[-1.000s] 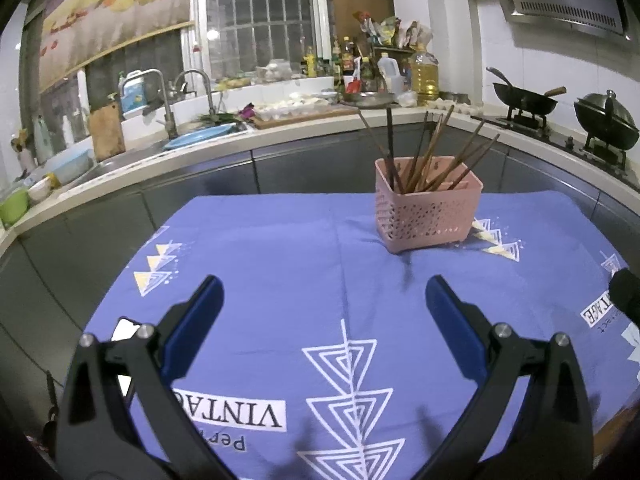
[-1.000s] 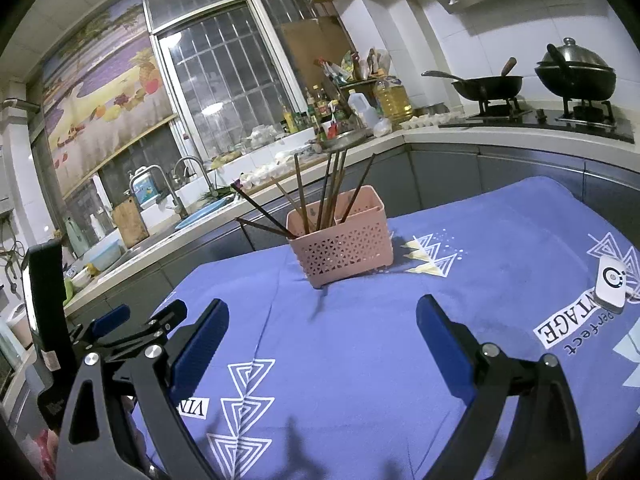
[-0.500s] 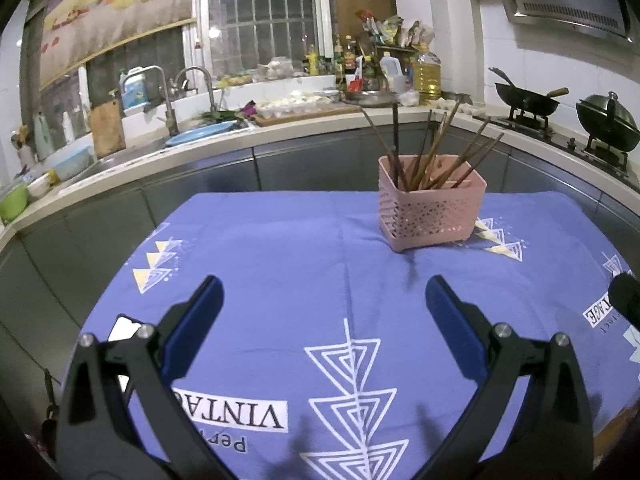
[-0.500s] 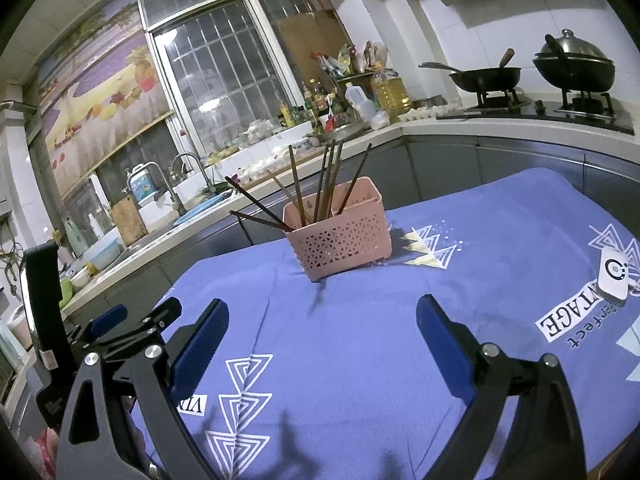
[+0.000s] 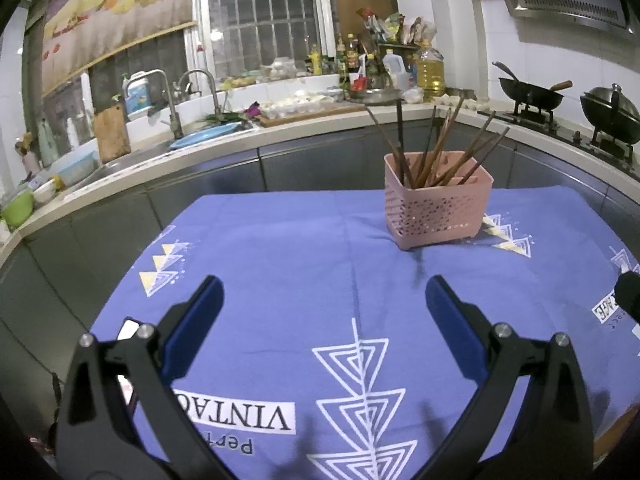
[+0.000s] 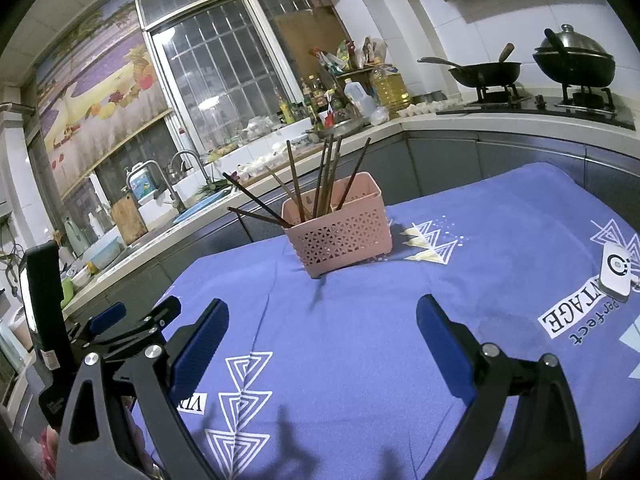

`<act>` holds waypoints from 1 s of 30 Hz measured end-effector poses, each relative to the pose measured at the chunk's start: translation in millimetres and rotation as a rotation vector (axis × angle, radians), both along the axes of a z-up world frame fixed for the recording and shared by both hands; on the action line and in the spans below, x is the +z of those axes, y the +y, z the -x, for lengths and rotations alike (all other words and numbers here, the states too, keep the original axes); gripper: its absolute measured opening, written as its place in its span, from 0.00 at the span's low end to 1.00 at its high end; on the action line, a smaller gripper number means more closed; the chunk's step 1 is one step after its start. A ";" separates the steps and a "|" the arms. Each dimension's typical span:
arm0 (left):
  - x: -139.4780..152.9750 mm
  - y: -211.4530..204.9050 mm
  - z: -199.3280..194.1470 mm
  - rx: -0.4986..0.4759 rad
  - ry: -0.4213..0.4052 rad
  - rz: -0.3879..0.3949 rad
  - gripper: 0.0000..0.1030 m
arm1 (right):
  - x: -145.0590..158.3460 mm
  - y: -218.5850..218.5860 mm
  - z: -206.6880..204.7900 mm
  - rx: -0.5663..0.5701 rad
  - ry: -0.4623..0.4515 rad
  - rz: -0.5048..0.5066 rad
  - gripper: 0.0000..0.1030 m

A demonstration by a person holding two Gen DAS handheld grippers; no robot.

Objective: Organize utensils

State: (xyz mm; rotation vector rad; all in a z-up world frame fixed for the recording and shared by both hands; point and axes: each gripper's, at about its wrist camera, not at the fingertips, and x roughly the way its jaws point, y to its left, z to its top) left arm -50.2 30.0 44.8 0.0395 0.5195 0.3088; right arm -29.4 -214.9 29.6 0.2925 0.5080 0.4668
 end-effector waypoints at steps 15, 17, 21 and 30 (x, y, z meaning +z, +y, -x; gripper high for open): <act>3.4 -0.9 6.0 0.034 -0.029 -0.034 0.94 | 0.2 0.1 0.5 -0.002 -0.002 0.000 0.91; 3.8 -1.3 6.3 0.038 -0.034 -0.049 0.94 | 0.5 0.1 0.3 -0.002 -0.002 0.001 0.91; 4.8 -1.8 7.0 0.038 -0.033 -0.049 0.94 | 0.5 -0.1 0.4 -0.002 -0.004 0.001 0.91; 5.4 -0.9 7.5 0.043 -0.038 -0.053 0.94 | 3.3 -1.5 0.0 -0.001 -0.009 0.002 0.91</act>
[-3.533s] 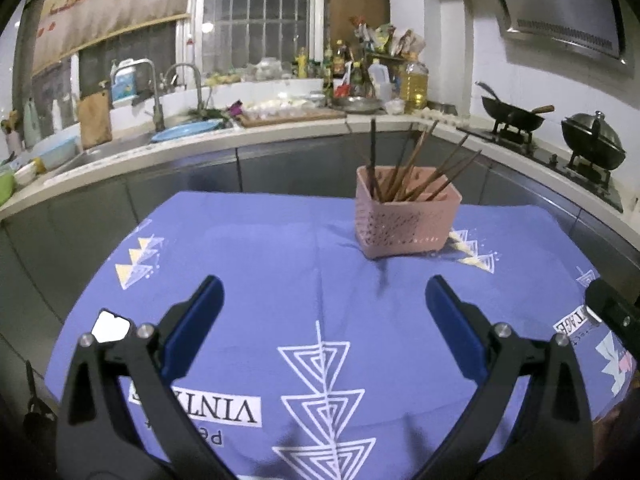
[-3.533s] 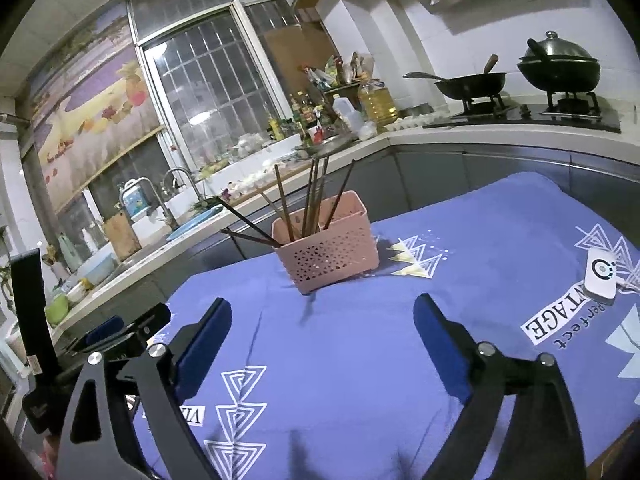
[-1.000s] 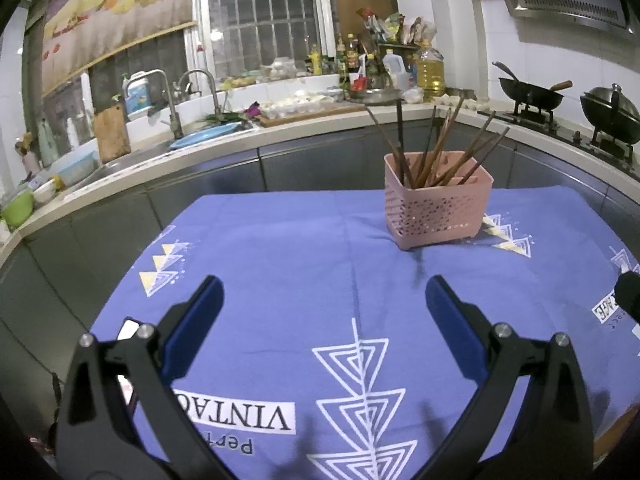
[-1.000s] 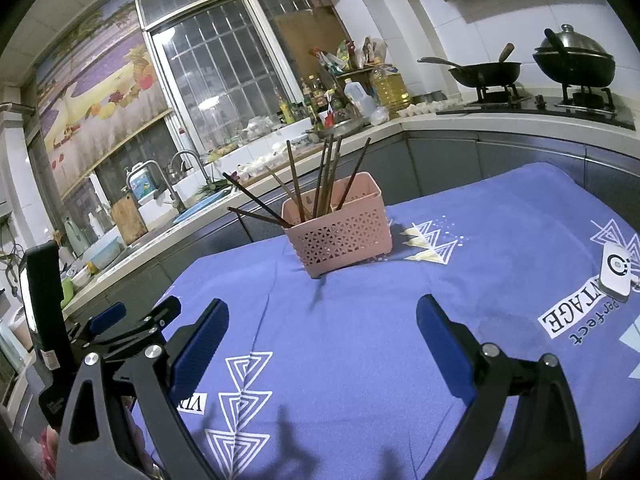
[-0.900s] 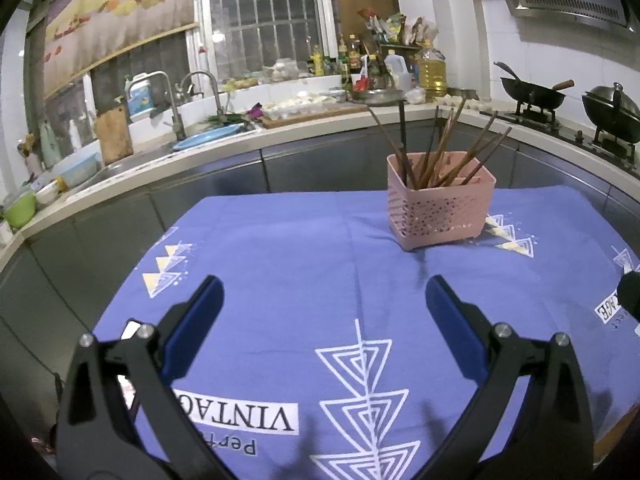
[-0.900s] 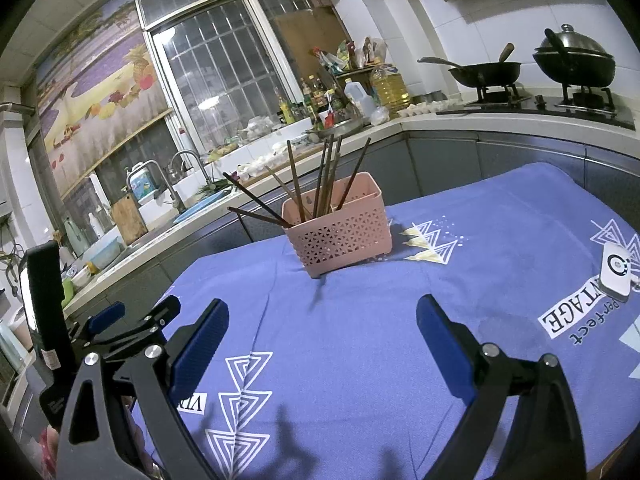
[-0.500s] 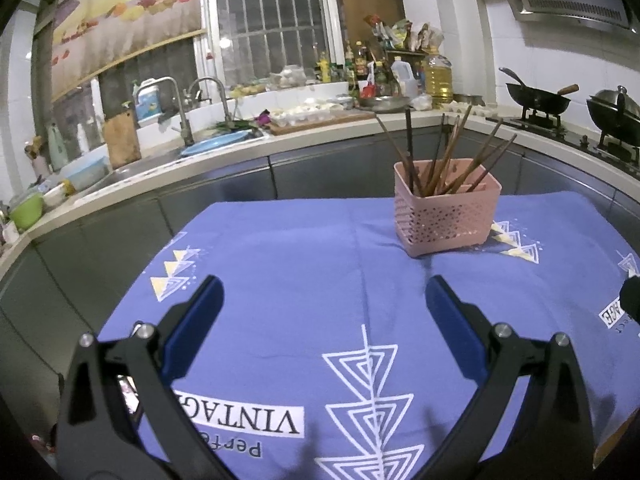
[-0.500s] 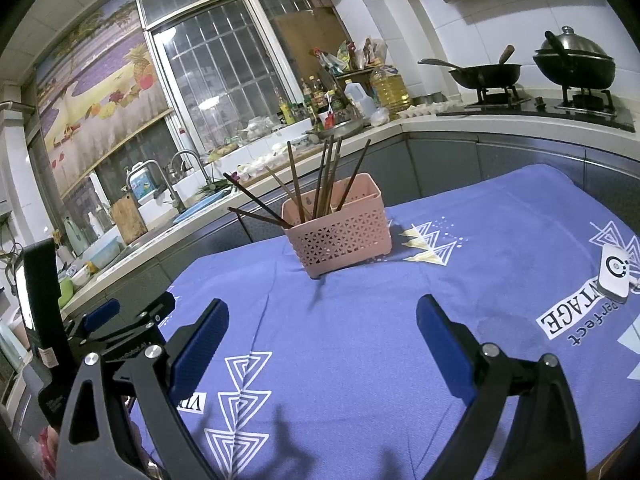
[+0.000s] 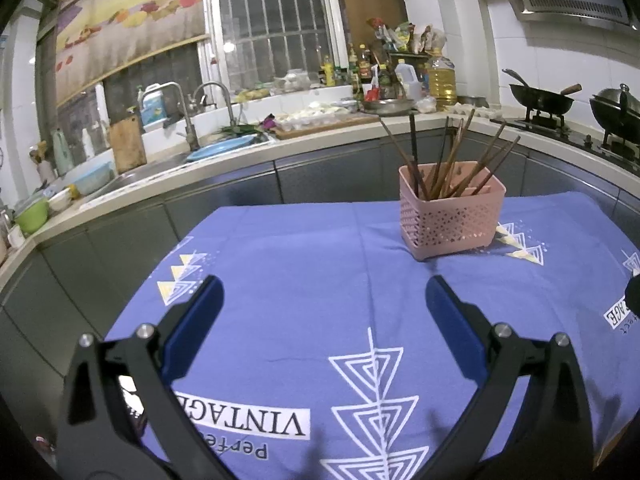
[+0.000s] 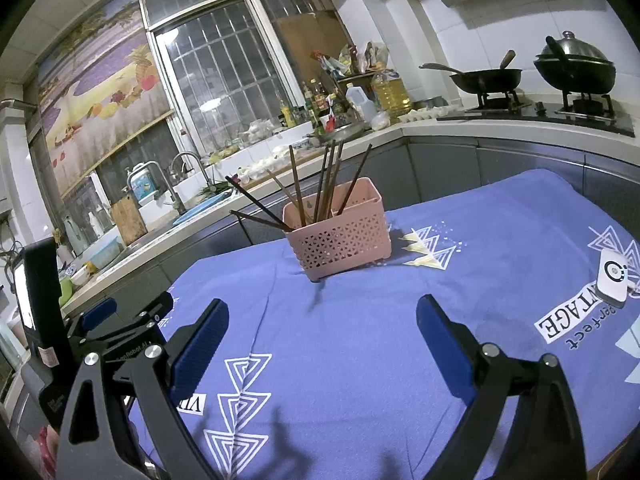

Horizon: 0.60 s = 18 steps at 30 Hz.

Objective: Organize utensils

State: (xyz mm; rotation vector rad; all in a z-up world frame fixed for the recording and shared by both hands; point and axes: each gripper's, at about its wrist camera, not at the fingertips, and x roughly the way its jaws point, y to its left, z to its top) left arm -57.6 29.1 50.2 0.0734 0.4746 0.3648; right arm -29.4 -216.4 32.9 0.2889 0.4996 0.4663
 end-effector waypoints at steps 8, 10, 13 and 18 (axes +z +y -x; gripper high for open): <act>0.5 -0.6 0.6 0.004 -0.001 0.000 0.94 | 2.7 -1.6 0.4 0.001 -0.007 0.000 0.91; 0.5 -0.7 0.7 0.002 0.000 0.000 0.94 | 4.3 -2.2 -0.1 0.001 -0.011 0.000 0.91; -0.4 -0.8 1.8 0.003 0.004 0.006 0.94 | 5.8 -2.1 0.4 0.003 -0.012 0.000 0.91; -1.7 0.1 2.5 0.016 0.000 -0.004 0.94 | 5.7 -1.8 0.9 0.001 -0.012 0.000 0.91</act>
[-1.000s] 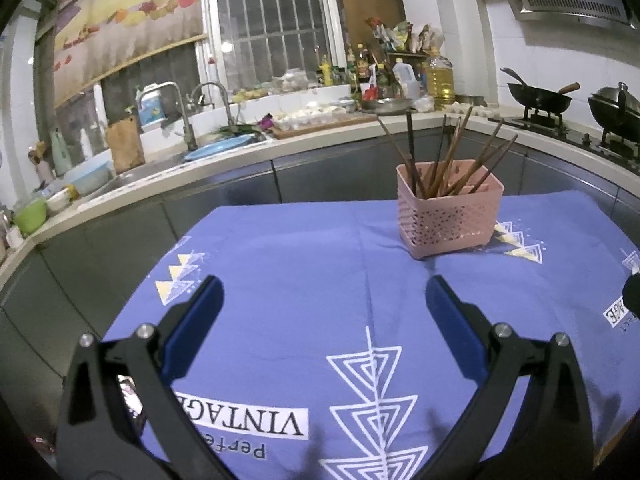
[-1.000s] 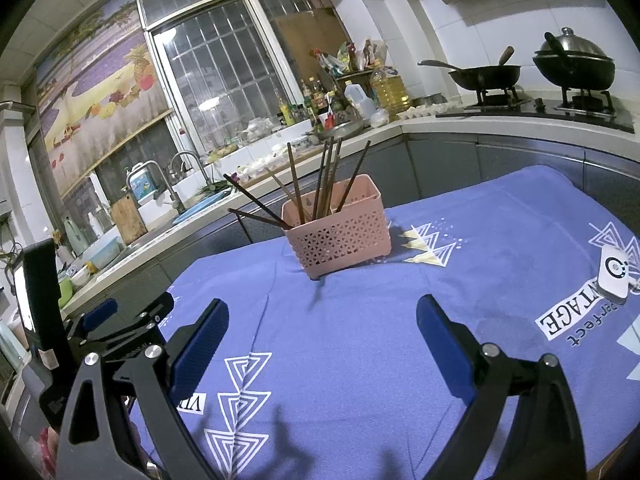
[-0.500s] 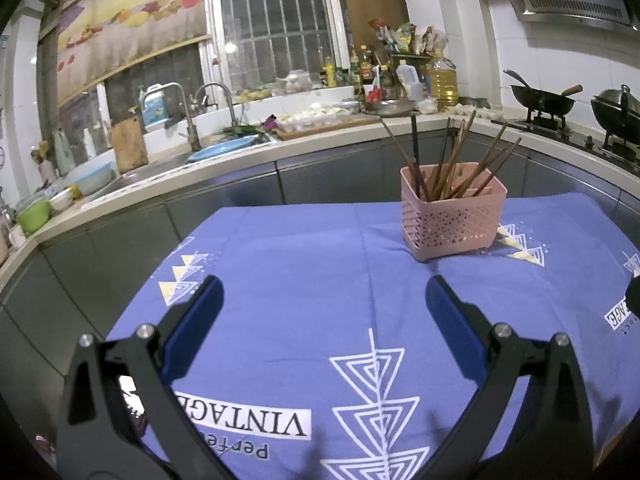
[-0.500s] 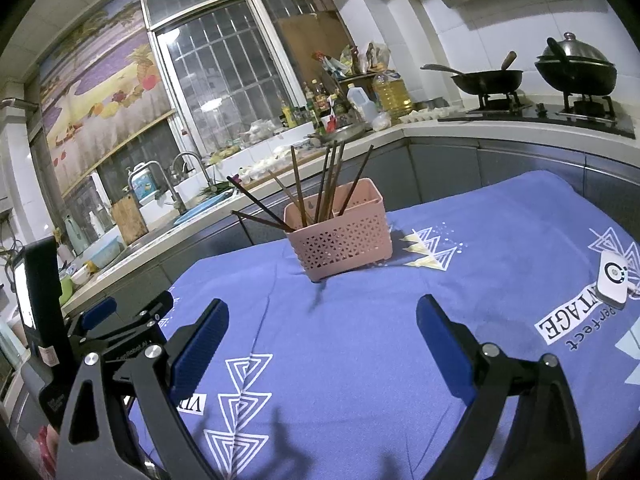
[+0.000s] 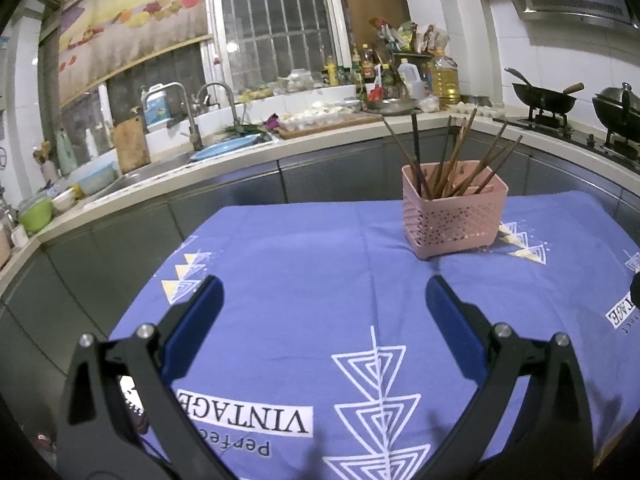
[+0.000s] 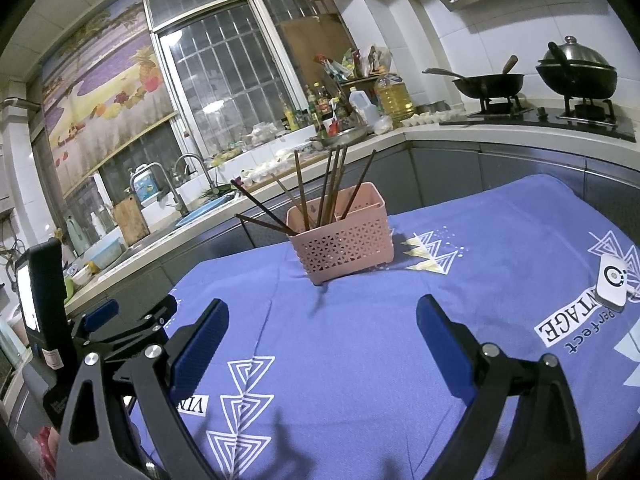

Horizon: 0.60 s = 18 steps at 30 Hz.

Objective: Organize utensils

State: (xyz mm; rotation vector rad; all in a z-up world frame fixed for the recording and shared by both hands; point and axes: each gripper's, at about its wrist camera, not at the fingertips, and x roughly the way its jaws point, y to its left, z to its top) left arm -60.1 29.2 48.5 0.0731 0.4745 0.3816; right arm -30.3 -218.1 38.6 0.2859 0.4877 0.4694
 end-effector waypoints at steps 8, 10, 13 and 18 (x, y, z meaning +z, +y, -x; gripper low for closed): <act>-3.2 -2.4 1.4 0.002 0.013 -0.010 0.94 | 0.9 0.1 -1.0 0.002 -0.001 0.001 0.91; -3.8 -3.6 2.0 0.001 0.017 -0.012 0.94 | 0.7 0.1 -0.8 0.002 -0.001 0.001 0.91; -4.9 -5.9 3.9 0.001 0.021 -0.015 0.94 | 0.5 0.0 -0.8 0.001 -0.001 0.000 0.91; -5.9 -8.0 1.8 -0.007 0.040 -0.013 0.94 | 0.5 -0.5 -1.7 0.002 0.000 0.000 0.91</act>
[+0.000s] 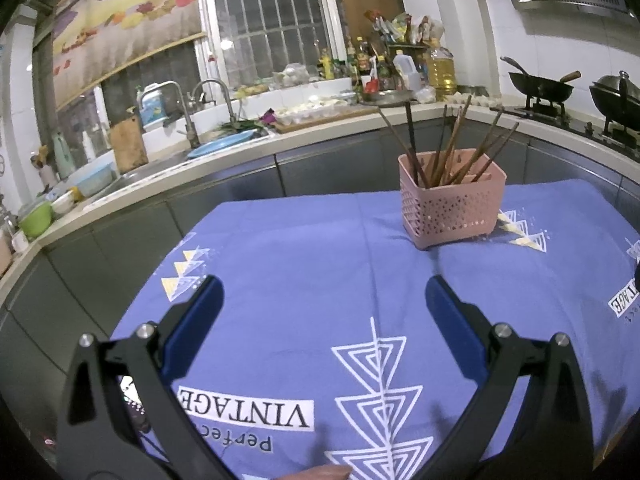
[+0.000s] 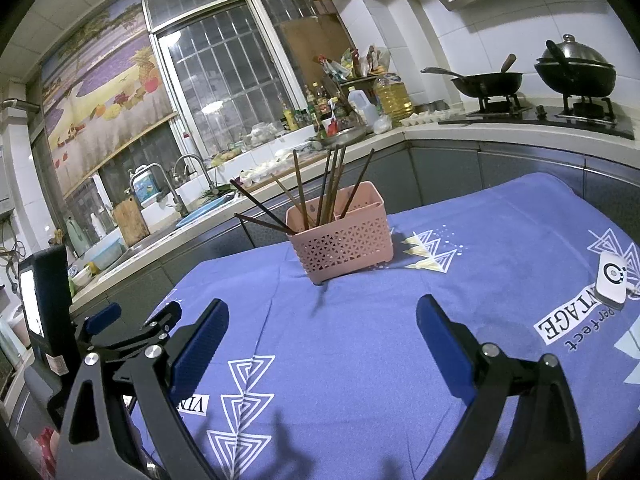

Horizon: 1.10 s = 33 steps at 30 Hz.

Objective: Organize utensils

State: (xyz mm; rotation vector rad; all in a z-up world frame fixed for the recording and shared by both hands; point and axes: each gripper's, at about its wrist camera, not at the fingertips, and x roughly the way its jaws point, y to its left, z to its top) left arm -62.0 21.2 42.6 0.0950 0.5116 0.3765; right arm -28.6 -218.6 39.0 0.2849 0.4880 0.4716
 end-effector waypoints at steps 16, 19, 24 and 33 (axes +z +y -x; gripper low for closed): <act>-1.2 2.0 -1.4 0.000 0.025 -0.002 0.94 | -0.3 -0.2 0.0 -0.001 -0.001 0.000 0.91; -2.4 4.1 -0.9 0.001 0.035 -0.005 0.94 | -0.3 -0.1 -0.2 0.000 0.000 0.000 0.91; -2.5 4.8 -1.5 -0.002 0.048 -0.015 0.94 | -0.9 -0.7 0.4 0.000 0.001 0.000 0.91; -0.8 3.8 -1.8 -0.007 0.048 -0.020 0.94 | -0.6 -0.8 0.6 -0.002 0.001 0.001 0.91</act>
